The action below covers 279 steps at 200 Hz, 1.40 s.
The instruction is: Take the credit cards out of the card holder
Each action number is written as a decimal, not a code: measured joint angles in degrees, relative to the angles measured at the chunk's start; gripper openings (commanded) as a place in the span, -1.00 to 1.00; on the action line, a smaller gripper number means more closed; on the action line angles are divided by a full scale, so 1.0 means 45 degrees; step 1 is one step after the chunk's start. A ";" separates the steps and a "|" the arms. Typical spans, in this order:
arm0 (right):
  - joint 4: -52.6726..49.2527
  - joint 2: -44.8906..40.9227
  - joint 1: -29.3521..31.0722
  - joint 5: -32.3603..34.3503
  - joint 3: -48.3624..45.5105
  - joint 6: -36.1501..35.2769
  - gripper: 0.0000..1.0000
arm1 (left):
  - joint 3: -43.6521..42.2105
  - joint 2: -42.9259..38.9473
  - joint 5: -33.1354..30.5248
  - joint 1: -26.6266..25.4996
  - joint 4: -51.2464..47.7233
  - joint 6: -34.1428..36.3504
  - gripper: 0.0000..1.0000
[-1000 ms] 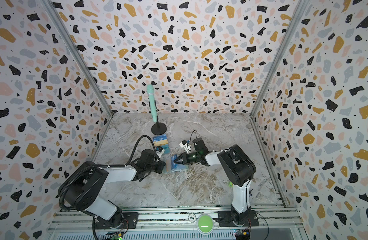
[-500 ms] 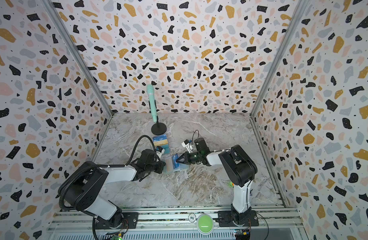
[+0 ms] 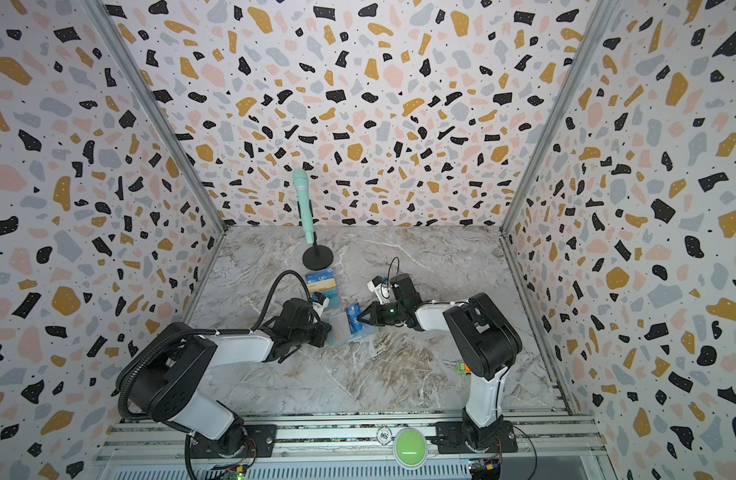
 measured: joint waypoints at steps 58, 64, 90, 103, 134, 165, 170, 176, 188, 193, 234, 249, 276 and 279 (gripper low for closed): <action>-0.0583 -0.0724 -0.0015 0.0695 -0.0044 -0.0578 -0.92 | -0.0408 -0.0656 -0.0325 -0.0073 -0.0141 -0.0136 -0.71; -0.0612 -0.0855 -0.0015 0.0758 -0.0063 -0.0656 -0.92 | -0.0466 -0.0835 -0.0364 -0.0073 -0.0189 -0.0155 -0.65; -0.0801 -0.1375 -0.0015 0.1020 -0.0131 -0.1015 -0.92 | -0.0525 -0.1535 -0.0641 -0.0073 -0.0306 -0.0262 -0.36; -0.0918 -0.1617 -0.0015 0.1093 -0.0180 -0.1268 -0.92 | -0.0525 -0.1885 -0.0767 -0.0073 -0.0325 -0.0301 -0.25; -0.1574 -0.2186 -0.0044 0.1146 -0.0194 -0.2399 -0.94 | -0.0525 -0.2769 -0.0806 -0.0073 -0.0374 -0.0291 -0.10; -0.3395 -0.2735 -0.0194 0.1093 0.0238 -0.4226 -0.96 | -0.0505 -0.3803 -0.0563 -0.0073 -0.0879 0.0019 0.05; -0.3643 -0.2856 -0.0209 0.1083 0.0296 -0.4498 -0.96 | -0.0505 -0.3968 -0.0447 -0.0068 -0.0981 0.0087 0.07; -0.3929 -0.3016 -0.0228 0.1039 0.0364 -0.4789 -0.96 | -0.0500 -0.4133 -0.0267 -0.0068 -0.1107 0.0185 0.10; -0.4323 -0.3381 -0.0243 0.0933 0.0408 -0.5280 -0.96 | -0.0481 -0.4415 0.0170 -0.0068 -0.1292 0.0316 0.14; -0.4469 -0.3526 -0.0257 0.0884 0.0408 -0.5440 -0.96 | -0.0476 -0.4541 0.0403 -0.0068 -0.1355 0.0350 0.16; -0.5212 -0.4347 -0.0267 0.0029 0.0403 -0.6407 -0.96 | -0.0219 -0.5391 0.2195 0.0029 -0.1651 0.0393 0.25; -0.5513 -0.4575 -0.0262 -0.0189 0.0398 -0.6727 -0.96 | -0.0151 -0.5746 0.2963 0.0165 -0.1651 0.0398 0.32; -0.5746 -0.4979 -0.0262 -0.0486 0.0364 -0.7014 -0.96 | -0.0146 -0.6275 0.4240 0.0661 -0.1583 0.0262 0.39; -0.5756 -0.5022 -0.0262 -0.0515 0.0350 -0.7028 -0.96 | -0.0146 -0.6314 0.4367 0.0695 -0.1574 0.0243 0.40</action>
